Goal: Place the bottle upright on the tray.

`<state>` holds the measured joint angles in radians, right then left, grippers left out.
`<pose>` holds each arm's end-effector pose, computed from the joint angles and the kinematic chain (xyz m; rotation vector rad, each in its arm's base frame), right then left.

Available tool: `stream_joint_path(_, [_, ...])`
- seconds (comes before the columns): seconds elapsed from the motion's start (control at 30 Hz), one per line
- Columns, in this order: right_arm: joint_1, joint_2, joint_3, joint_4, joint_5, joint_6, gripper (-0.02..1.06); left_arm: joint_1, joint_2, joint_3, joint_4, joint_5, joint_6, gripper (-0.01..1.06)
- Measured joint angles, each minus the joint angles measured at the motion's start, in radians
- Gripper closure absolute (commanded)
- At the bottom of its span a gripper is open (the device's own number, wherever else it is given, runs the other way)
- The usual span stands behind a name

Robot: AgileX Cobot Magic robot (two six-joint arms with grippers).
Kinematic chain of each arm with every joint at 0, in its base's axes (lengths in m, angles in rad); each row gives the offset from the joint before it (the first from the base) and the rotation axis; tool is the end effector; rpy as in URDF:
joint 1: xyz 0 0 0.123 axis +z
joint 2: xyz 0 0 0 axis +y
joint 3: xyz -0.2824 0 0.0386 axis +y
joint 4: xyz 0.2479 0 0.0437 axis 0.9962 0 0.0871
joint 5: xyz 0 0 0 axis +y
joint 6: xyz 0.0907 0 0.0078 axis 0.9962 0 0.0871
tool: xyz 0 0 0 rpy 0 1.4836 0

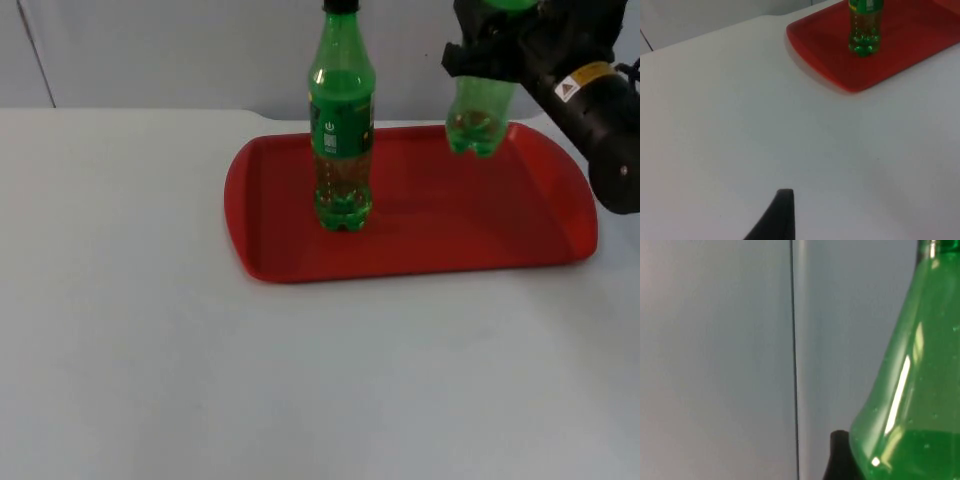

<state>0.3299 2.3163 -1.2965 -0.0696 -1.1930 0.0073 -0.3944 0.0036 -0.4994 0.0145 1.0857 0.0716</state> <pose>0.4473 0.1594 0.1392 -0.2827 1.2874 0.3077 -0.0044 0.0031 0.2750 0.4791 2.0224 -0.1803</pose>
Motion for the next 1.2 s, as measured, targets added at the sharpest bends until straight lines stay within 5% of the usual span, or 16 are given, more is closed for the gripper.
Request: stream_joint_path(1.2, [0.000, 0.145, -0.087, 0.000, 0.000, -0.007, 1.05, 0.000, 0.000, 0.000, 0.000, 0.000, 0.000, 0.01])
